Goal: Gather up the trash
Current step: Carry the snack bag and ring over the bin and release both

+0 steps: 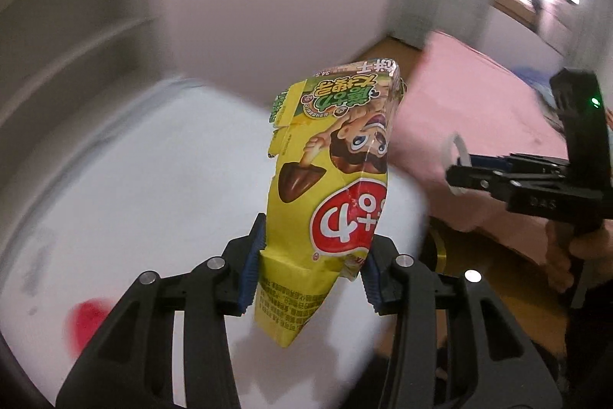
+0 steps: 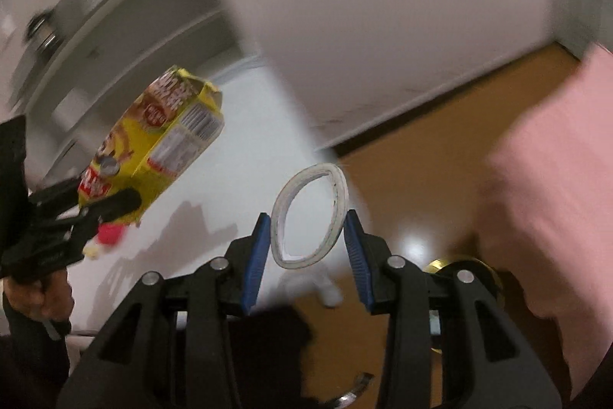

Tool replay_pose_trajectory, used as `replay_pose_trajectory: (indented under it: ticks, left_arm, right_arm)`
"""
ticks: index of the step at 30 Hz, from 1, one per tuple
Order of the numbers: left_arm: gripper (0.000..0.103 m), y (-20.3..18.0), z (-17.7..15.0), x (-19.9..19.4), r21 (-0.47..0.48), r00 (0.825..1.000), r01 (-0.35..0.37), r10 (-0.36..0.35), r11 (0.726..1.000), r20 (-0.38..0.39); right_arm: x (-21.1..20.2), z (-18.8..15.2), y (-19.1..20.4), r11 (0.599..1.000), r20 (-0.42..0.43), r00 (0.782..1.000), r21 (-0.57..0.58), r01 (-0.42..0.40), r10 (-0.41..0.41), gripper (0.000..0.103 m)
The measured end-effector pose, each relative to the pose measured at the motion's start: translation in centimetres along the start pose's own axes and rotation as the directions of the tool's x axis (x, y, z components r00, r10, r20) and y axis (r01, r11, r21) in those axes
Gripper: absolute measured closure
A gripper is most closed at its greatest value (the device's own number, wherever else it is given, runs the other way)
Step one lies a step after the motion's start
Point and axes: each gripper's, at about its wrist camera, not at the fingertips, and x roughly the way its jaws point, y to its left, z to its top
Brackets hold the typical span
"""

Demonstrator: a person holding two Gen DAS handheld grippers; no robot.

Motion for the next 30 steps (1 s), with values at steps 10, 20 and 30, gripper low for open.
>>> replay_pose_trajectory:
  ticks: [10,20,30]
  left_arm:
    - [0.059,-16.3,0.2,13.3,0.232,0.981,0.159,-0.128,0.96,-0.143]
    - [0.058,-17.7,-2.9,26.1,0.169,0.914,0.208,-0.129,0.963,-0.385]
    - [0.049,-18.7,-2.9,31.2,0.149,0.892,0.266,-0.184,0.953,-0.412]
  right_arm:
    - [-2.1,-9.2,-19.1,0.925,-0.087,0.982,0.333,0.186,-0.166,0.063]
    - [5.3,-13.0,-24.6,0.895,-0.219,0.972,0.411,0.175,-0.089,0.063]
    - [6.8,-12.8,-25.2,0.899,-0.226,0.971,0.406,0.163,-0.074,0.063]
